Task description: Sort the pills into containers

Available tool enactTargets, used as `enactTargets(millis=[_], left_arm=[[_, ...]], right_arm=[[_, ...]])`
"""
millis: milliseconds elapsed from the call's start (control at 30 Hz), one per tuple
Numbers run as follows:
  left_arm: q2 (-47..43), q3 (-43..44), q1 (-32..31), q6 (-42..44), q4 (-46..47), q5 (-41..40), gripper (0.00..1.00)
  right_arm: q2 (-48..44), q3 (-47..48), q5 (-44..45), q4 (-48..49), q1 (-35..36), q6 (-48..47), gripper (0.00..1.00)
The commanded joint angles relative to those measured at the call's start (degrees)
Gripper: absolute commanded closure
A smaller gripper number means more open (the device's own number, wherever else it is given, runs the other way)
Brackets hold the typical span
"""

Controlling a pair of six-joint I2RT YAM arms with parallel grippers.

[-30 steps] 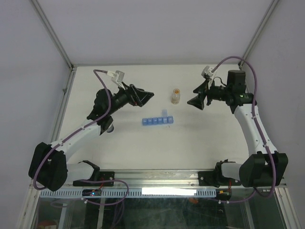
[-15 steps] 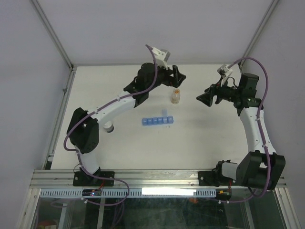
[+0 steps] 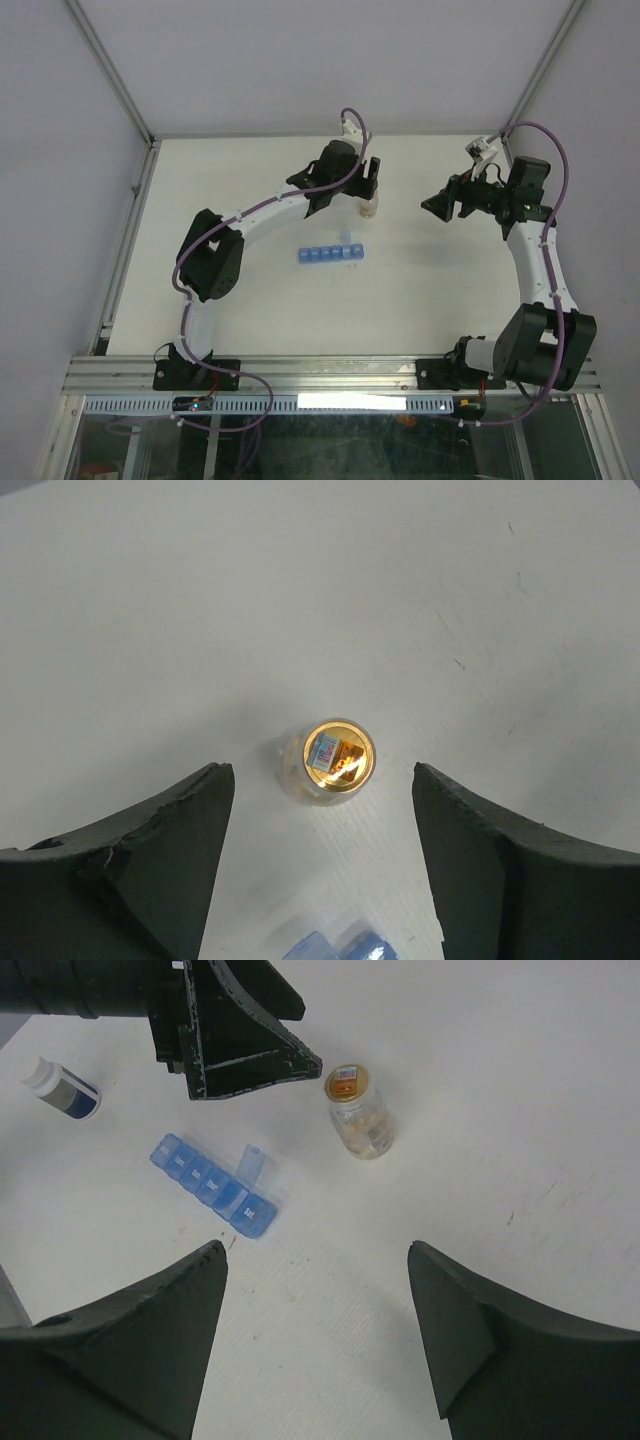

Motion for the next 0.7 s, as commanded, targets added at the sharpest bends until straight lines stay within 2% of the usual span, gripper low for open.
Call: enactTargets(millis=[0,200,667], left_arm=[[2.24,-0.07,-1.26,-0.48,3.69,0.96,0.27],[4.65,1.83,-2.79,1.08,3.47,-3.0,0.27],[11.74,9.6,-3.56,1.05,2.97,-9.64,0.38]], right_arm=[[1.6,0.12,-0.25,2.02,-0.33,0.61,0.24],[2.16,-0.37,-1.73,2.34,-0.3,0.64,0.24],[2.12,-1.23,-3.3,3.38,0.75,1.48,0.25]])
